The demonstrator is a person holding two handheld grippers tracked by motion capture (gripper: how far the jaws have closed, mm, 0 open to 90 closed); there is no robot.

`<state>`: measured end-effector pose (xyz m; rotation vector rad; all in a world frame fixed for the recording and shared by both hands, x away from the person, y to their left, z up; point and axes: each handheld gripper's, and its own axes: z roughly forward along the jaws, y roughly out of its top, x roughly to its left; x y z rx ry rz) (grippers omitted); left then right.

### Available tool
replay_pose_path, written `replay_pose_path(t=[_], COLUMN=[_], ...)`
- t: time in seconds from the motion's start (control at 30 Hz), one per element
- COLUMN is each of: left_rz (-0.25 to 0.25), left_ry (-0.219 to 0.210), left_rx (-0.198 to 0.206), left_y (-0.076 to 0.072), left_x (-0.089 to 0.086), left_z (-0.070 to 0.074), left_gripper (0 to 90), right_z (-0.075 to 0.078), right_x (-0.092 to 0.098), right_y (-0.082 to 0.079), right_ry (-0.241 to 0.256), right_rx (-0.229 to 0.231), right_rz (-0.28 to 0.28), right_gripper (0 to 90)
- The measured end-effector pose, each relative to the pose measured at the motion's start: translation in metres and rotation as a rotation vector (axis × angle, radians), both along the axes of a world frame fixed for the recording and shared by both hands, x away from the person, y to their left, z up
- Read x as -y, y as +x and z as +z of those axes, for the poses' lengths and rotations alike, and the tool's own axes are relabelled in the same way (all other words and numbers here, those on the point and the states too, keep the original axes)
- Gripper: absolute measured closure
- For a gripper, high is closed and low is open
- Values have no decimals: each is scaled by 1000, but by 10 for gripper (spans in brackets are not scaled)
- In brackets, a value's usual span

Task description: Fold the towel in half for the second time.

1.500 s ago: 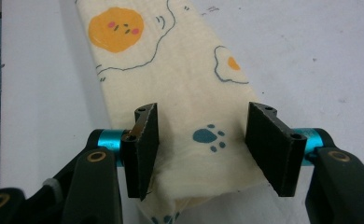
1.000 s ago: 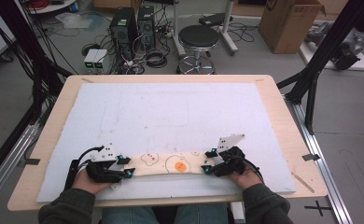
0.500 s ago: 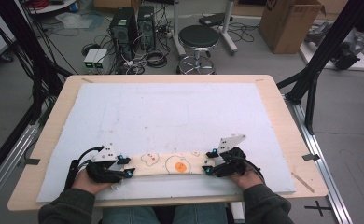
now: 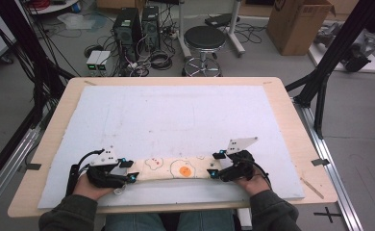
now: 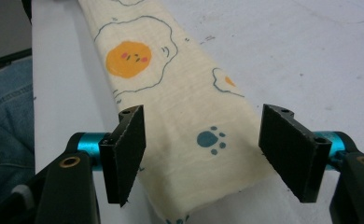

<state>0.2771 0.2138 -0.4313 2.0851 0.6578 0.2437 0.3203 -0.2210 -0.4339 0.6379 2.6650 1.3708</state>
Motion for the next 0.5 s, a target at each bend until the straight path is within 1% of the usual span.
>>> replay_pose_path(t=[0.13, 0.2, 0.27, 0.4, 0.43, 0.5], left_rz=[8, 15, 33, 64, 68, 97], left_ry=[-34, -49, -67, -79, -73, -58], left_rx=[8, 19, 17, -1, -3, -10], left_y=[1, 2, 5, 13, 15, 19], left_x=[-3, -6, -8, -10, -11, -11], left_z=[6, 9, 11, 12, 11, 9], left_gripper=[449, 446, 443, 448, 450, 457], right_z=[3, 5, 7, 9, 9, 8], right_x=[4, 6, 8, 12, 12, 11], right_y=[3, 6, 10, 20, 22, 27], right_ry=[39, 56, 58, 36, 23, 6], right_rx=[-20, -28, -32, -65, -78, -89], right_rz=[-19, -27, -55, -111, -119, -129], right_gripper=[302, 302, 305, 367, 386, 421])
